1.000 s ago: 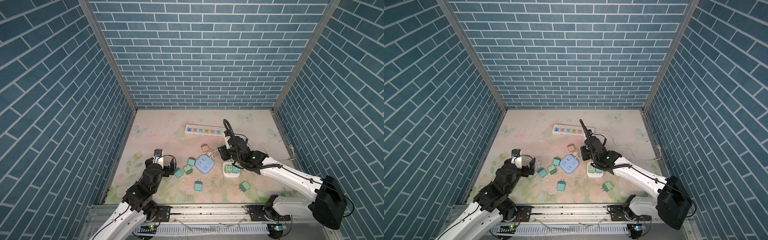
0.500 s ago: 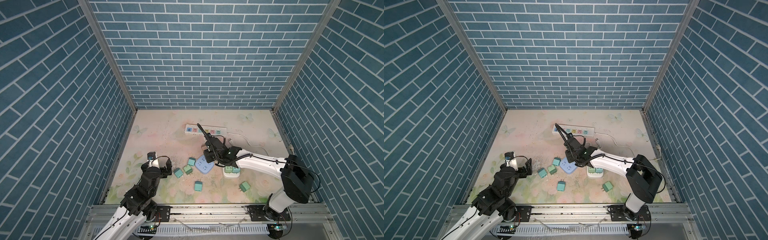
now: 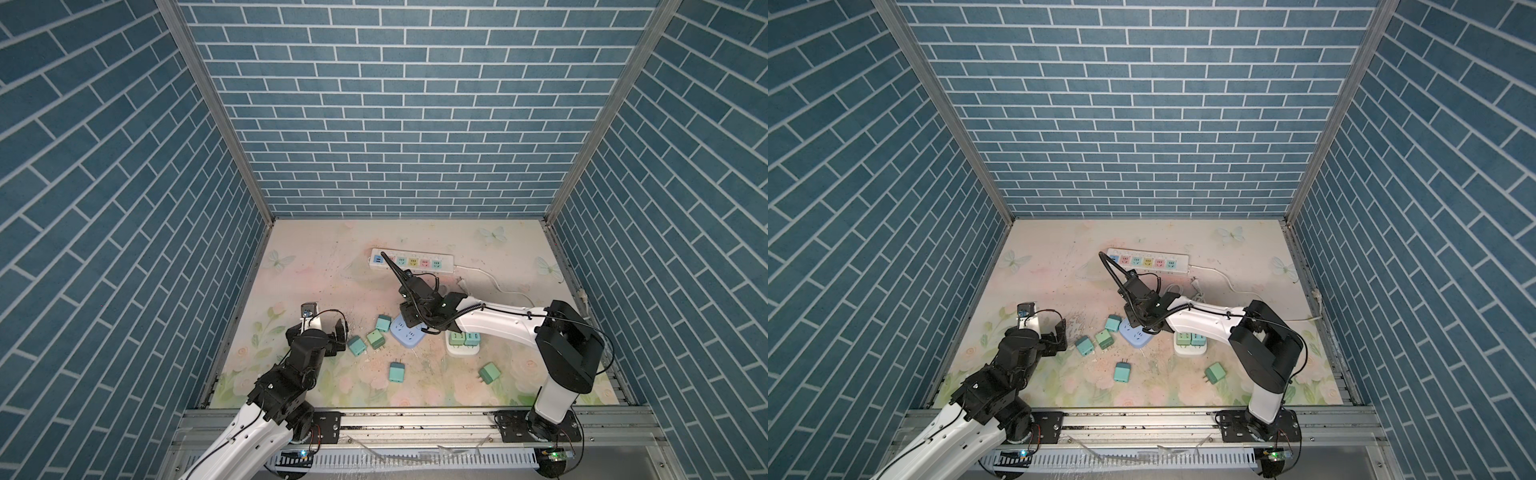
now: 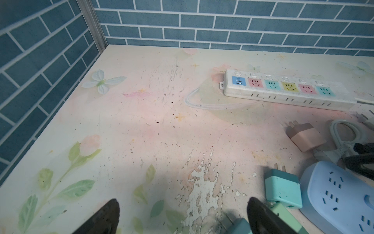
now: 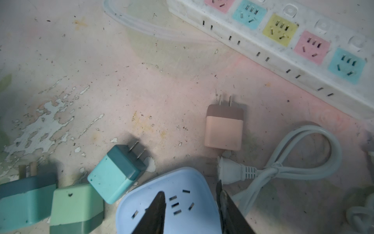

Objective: Insert plugs into power strip
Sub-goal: Move the socket to the bottom-center of the table.

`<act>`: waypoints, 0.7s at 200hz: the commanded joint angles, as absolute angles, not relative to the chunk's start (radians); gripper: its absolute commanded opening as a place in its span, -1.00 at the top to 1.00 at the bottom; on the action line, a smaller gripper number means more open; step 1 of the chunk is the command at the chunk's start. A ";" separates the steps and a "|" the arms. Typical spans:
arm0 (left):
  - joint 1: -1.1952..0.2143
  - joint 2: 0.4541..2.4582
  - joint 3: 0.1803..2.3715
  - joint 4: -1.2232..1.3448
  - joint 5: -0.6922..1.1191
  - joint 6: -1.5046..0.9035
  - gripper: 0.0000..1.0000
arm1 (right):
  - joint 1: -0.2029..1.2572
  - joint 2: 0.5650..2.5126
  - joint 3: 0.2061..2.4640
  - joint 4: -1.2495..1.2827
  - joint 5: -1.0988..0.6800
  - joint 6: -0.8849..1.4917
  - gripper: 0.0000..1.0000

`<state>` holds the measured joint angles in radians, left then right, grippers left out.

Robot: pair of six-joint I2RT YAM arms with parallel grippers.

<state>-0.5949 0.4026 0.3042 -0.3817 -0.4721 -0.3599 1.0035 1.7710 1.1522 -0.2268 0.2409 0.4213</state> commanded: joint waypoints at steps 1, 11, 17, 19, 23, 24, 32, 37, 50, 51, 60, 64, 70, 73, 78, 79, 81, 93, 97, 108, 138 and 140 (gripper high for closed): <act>-0.589 0.414 0.331 -0.371 -0.487 -0.369 -0.99 | 1.006 1.830 1.214 -0.240 0.288 0.401 0.11; -0.589 0.417 0.331 -0.370 -0.483 -0.368 -0.99 | 1.006 1.844 1.226 -0.236 0.286 0.406 0.12; -0.590 0.419 0.330 -0.368 -0.482 -0.368 -0.99 | 1.006 1.849 1.226 -0.227 0.285 0.410 0.12; -0.589 0.420 0.331 -0.368 -0.483 -0.368 -0.99 | 1.006 1.851 1.225 -0.224 0.285 0.413 0.11; -0.590 0.421 0.330 -0.368 -0.482 -0.367 -0.99 | 1.006 1.854 1.223 -0.218 0.283 0.415 0.11; -0.589 0.422 0.331 -0.367 -0.483 -0.367 -0.99 | 1.006 1.855 1.222 -0.217 0.283 0.416 0.11; -0.590 0.425 0.331 -0.366 -0.482 -0.366 -0.99 | 1.006 1.865 1.226 -0.215 0.279 0.417 0.11; -0.589 0.426 0.333 -0.365 -0.480 -0.365 -0.99 | 1.005 1.873 1.232 -0.216 0.277 0.416 0.11; -0.589 0.435 0.333 -0.364 -0.477 -0.364 -0.99 | 1.007 1.900 1.257 -0.234 0.278 0.414 0.11; -0.589 0.434 0.334 -0.364 -0.477 -0.364 -0.99 | 1.006 1.903 1.260 -0.236 0.278 0.414 0.11; -0.590 0.437 0.335 -0.363 -0.477 -0.364 -0.99 | 1.007 1.922 1.278 -0.249 0.279 0.413 0.10; -0.590 0.437 0.335 -0.363 -0.477 -0.365 -0.99 | 1.006 1.930 1.284 -0.253 0.281 0.411 0.10; -0.590 0.438 0.335 -0.364 -0.477 -0.364 -0.99 | 1.006 1.939 1.291 -0.256 0.280 0.412 0.10; -0.589 0.437 0.336 -0.364 -0.477 -0.365 -0.99 | 1.005 1.943 1.293 -0.256 0.280 0.411 0.08; -0.589 0.437 0.336 -0.364 -0.476 -0.364 -0.99 | 1.006 1.950 1.297 -0.255 0.278 0.411 0.07; -0.589 0.436 0.336 -0.364 -0.477 -0.365 -0.99 | 1.006 1.951 1.298 -0.255 0.279 0.411 0.06; -0.589 0.436 0.335 -0.364 -0.476 -0.365 -0.99 | 1.006 1.953 1.300 -0.255 0.278 0.411 0.05; -0.589 0.432 0.333 -0.364 -0.477 -0.364 -0.99 | 1.005 1.967 1.311 -0.261 0.273 0.408 0.00; -0.590 0.431 0.333 -0.365 -0.477 -0.364 -0.99 | 1.006 1.972 1.317 -0.265 0.272 0.408 -0.03; -0.589 0.427 0.332 -0.365 -0.477 -0.364 -0.99 | 1.006 1.983 1.327 -0.276 0.272 0.407 -0.07; -0.589 0.420 0.331 -0.366 -0.474 -0.364 -0.99 | 1.008 1.978 1.308 -0.270 0.254 0.421 -0.09; -0.590 0.420 0.331 -0.366 -0.474 -0.364 -0.99 | 1.008 1.975 1.305 -0.266 0.250 0.422 -0.09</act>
<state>-0.5949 0.4294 0.3054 -0.3752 -0.4709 -0.3630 1.0035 1.9736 1.3025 -0.2497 0.2607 0.4068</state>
